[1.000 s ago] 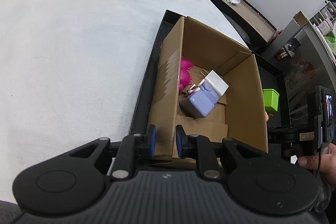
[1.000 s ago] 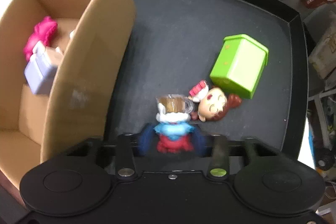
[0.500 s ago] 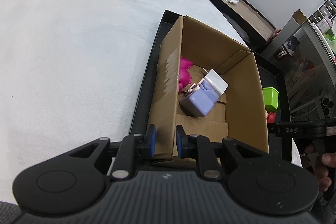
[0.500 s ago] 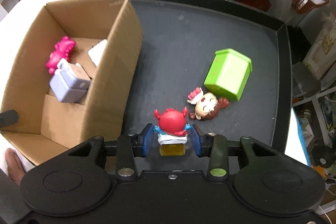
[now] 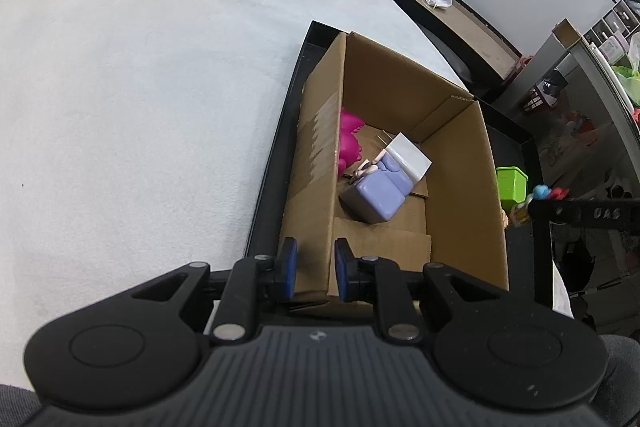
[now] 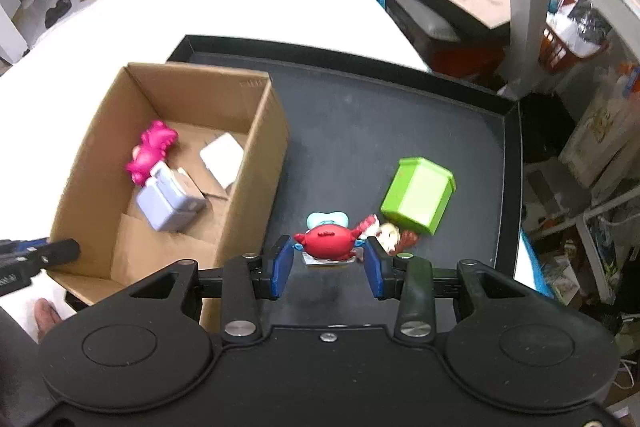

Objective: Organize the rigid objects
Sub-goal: 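Carry the red crab with the right gripper into the box and release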

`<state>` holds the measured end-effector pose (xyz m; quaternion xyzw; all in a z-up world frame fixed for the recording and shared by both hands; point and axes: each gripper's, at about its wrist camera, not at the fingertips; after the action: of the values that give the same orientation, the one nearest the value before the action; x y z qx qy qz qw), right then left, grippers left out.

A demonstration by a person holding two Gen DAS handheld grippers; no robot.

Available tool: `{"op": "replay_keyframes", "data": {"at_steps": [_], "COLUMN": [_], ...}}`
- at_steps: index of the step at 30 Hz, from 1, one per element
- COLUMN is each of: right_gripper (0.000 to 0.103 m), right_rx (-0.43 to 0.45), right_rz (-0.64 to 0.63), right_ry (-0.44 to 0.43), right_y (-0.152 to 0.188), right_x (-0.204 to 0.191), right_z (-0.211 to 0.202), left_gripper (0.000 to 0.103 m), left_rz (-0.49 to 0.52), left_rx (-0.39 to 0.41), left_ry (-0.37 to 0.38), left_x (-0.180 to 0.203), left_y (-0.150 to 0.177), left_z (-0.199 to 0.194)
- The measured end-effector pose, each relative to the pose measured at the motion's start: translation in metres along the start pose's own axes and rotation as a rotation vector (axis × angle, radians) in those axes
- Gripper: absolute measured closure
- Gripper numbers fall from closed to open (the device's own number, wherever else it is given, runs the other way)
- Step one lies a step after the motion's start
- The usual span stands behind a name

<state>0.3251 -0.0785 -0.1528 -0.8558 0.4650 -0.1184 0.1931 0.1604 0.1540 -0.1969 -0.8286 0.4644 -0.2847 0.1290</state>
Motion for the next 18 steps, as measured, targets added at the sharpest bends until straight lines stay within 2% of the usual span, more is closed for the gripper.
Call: {"op": "replay_keyframes", "data": {"at_steps": [18], "right_gripper": [0.065], "right_rx": [0.089], "right_rz": [-0.043], "right_ry": [-0.032], "right_y": [-0.034], "right_x": [-0.027], "right_z": [-0.035], "left_gripper": [0.084], "left_rz": [0.0], "left_rx": [0.0], "left_ry": [0.01], "left_x": [-0.001], "left_y": [0.0], "left_z": [-0.003]}}
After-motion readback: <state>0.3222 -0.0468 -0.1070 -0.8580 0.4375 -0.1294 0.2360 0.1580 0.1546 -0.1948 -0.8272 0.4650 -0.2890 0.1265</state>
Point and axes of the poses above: each gripper's, at about its wrist camera, not at the fingertips, and z roughly the way its jaws point, x to its right, y to its underside, and after that the axes turned 4 degrees about x, right-handed
